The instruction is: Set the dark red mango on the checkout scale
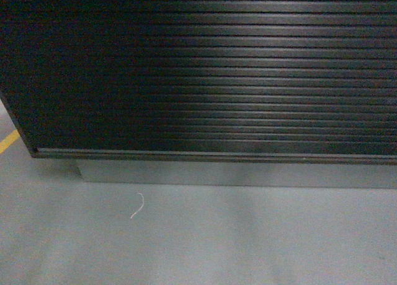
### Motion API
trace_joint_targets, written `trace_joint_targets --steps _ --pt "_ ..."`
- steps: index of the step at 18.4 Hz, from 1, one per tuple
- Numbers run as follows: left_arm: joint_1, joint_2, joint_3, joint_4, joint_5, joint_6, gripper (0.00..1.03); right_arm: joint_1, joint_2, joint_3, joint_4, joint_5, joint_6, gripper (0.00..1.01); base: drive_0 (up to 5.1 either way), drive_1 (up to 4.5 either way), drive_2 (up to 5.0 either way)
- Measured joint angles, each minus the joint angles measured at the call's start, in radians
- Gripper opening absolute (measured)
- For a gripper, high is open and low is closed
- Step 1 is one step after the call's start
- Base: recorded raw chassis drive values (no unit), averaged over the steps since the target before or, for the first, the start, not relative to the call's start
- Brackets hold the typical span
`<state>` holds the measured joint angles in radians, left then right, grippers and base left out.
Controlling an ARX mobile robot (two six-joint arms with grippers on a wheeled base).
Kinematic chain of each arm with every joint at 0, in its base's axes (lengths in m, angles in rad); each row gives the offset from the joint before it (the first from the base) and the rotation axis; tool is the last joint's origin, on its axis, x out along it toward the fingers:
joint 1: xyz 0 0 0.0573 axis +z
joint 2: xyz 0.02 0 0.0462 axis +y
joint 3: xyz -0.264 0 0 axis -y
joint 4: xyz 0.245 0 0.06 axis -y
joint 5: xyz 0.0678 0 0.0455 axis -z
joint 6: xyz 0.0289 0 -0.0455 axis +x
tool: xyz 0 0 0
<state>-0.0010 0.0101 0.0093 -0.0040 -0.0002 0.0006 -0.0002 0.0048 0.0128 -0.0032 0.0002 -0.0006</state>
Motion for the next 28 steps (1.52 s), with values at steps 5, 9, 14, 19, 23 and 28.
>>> trace_joint_targets --steps 5,9,14,19,23,28 --pt "0.0 0.0 0.0 0.001 0.0 0.0 0.98 0.0 0.0 0.0 -0.002 0.0 0.0 0.98 0.0 2.07 -2.2" --pt "0.0 0.0 0.0 0.001 0.0 0.0 0.98 0.0 0.0 0.0 -0.001 0.0 0.0 0.98 0.0 1.23 -1.3" --pt "0.0 0.0 0.0 0.001 0.0 0.0 0.98 0.0 0.0 0.0 -0.001 0.0 0.0 0.98 0.0 1.3 -1.3" --pt "0.0 0.0 0.0 0.001 0.0 0.0 0.98 0.0 0.0 0.0 -0.001 0.0 0.0 0.98 -0.1 1.46 -1.7" --pt "0.0 0.0 0.0 0.001 0.0 0.0 0.98 0.0 0.0 0.0 -0.001 0.0 0.0 0.98 0.0 1.56 -1.6" --pt "0.0 0.0 0.0 0.001 0.0 0.0 0.98 0.0 0.0 0.0 -0.001 0.0 0.0 0.98 0.1 1.77 -1.6"
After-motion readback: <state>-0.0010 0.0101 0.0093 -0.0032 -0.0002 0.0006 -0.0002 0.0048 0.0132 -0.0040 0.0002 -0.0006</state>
